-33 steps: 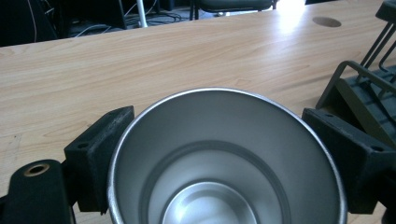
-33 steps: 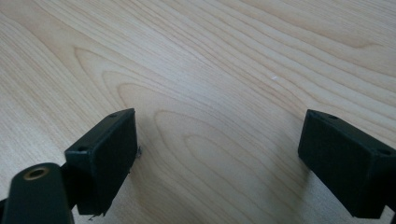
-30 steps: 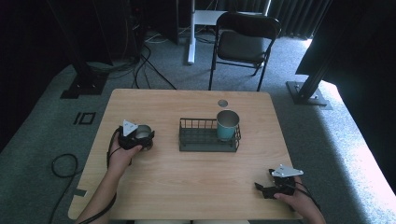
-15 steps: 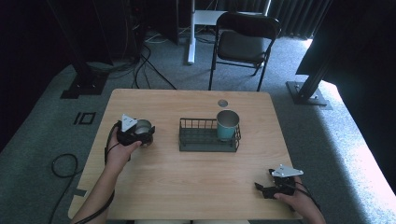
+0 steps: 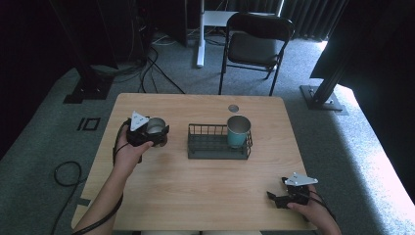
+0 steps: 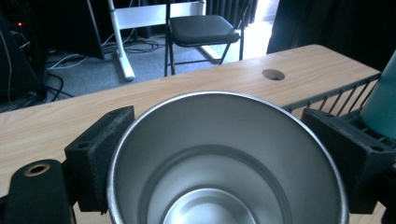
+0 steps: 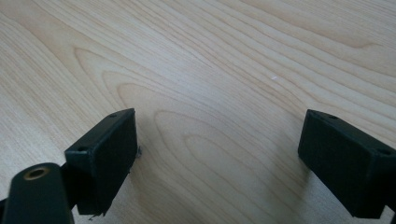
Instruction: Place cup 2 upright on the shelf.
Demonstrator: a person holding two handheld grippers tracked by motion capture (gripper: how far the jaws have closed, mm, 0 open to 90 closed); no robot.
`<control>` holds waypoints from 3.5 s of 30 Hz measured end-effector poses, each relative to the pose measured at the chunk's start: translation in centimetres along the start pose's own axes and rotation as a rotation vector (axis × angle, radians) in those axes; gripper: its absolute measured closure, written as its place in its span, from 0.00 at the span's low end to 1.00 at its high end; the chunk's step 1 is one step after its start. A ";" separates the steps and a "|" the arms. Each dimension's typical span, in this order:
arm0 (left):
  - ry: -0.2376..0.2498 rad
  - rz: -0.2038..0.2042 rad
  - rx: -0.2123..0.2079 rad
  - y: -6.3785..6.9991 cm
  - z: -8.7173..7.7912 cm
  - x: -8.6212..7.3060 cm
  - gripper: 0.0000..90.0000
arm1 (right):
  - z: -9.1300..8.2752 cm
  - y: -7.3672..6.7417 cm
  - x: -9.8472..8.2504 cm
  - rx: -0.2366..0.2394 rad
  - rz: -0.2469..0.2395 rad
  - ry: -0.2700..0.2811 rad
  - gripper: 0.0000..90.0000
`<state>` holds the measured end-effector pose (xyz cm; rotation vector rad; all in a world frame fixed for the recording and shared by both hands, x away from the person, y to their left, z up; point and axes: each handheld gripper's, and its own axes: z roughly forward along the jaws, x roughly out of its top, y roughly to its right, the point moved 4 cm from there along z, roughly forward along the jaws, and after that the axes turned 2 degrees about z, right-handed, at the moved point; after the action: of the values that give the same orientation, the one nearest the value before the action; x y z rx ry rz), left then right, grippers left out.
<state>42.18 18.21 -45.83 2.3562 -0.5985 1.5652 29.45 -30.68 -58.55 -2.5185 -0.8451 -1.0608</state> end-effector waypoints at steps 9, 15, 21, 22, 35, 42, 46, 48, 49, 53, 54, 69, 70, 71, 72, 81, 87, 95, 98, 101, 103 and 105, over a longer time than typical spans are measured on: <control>0.021 0.017 -0.018 1.3 0.5 2.2 0.16 | 0.0 0.0 0.0 0.000 0.000 0.000 0.13; 0.032 0.031 -0.044 2.6 0.8 3.7 0.16 | 0.0 0.0 0.0 0.000 0.000 0.000 0.13; 0.048 0.038 -0.059 3.8 1.4 4.9 0.16 | 0.0 0.0 0.0 0.000 0.000 0.000 0.13; 0.046 0.043 -0.063 4.0 1.5 5.0 0.16 | 0.0 0.0 0.0 0.000 0.000 0.000 0.13; 0.066 0.053 -0.119 7.5 3.6 7.0 0.16 | 0.0 0.0 0.0 0.000 0.000 0.000 0.13; 0.060 0.042 -0.134 8.7 4.7 6.8 0.16 | 0.0 0.0 0.0 0.000 0.000 0.000 0.13; 0.048 0.032 -0.160 10.1 6.1 6.4 0.16 | 0.0 0.0 0.0 0.000 0.001 0.000 0.13; 0.048 0.032 -0.160 10.1 6.1 6.4 0.16 | 0.0 0.0 0.0 0.000 0.001 0.000 0.13; 0.044 0.030 -0.170 10.7 6.6 6.1 0.16 | 0.0 0.0 0.0 0.000 0.000 0.000 0.13; 0.034 0.026 -0.176 11.3 7.4 5.5 0.16 | 0.0 0.0 0.0 0.001 0.002 0.001 0.13; 0.031 0.027 -0.177 11.4 7.6 5.3 0.16 | 0.0 0.0 0.0 0.001 0.002 0.001 0.13; -0.012 0.018 -0.178 12.7 10.0 3.0 0.16 | 0.0 0.0 0.0 0.001 0.001 0.000 0.13; -0.012 0.020 -0.176 12.8 10.2 2.9 0.16 | 0.0 0.0 0.0 0.001 0.001 0.000 0.13; -0.014 0.024 -0.175 12.9 10.2 2.8 0.16 | 0.0 0.0 0.0 0.001 0.002 0.001 0.13; -0.015 0.028 -0.172 13.0 10.3 2.6 0.16 | 0.0 0.0 0.0 0.001 0.002 0.001 0.13; -0.035 0.033 -0.167 13.2 10.8 1.3 0.16 | 0.0 0.0 0.0 0.003 0.003 0.002 0.13; -0.035 0.042 -0.165 13.3 10.9 0.7 0.15 | 0.0 0.1 0.0 0.005 -0.004 0.002 0.13; -0.049 0.067 -0.188 13.6 10.8 0.4 0.11 | 0.0 0.1 0.0 0.005 -0.004 0.002 0.13; -0.044 0.070 -0.190 13.5 10.6 0.5 0.08 | 0.0 0.1 0.0 0.005 -0.004 0.002 0.13; -0.033 0.074 -0.197 13.5 10.2 0.7 0.08 | 0.0 0.1 0.0 0.005 -0.003 0.002 0.13; -0.030 0.073 -0.199 13.5 9.9 0.9 0.08 | 0.0 0.1 0.0 0.004 -0.004 0.001 0.13; -0.030 0.079 -0.202 13.5 9.6 1.0 0.08 | 0.0 0.1 0.0 0.005 -0.004 0.001 0.13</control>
<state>44.06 1.99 -48.94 2.2341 -0.8240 1.4288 29.51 -30.74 -58.55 -2.5128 -0.8522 -1.0607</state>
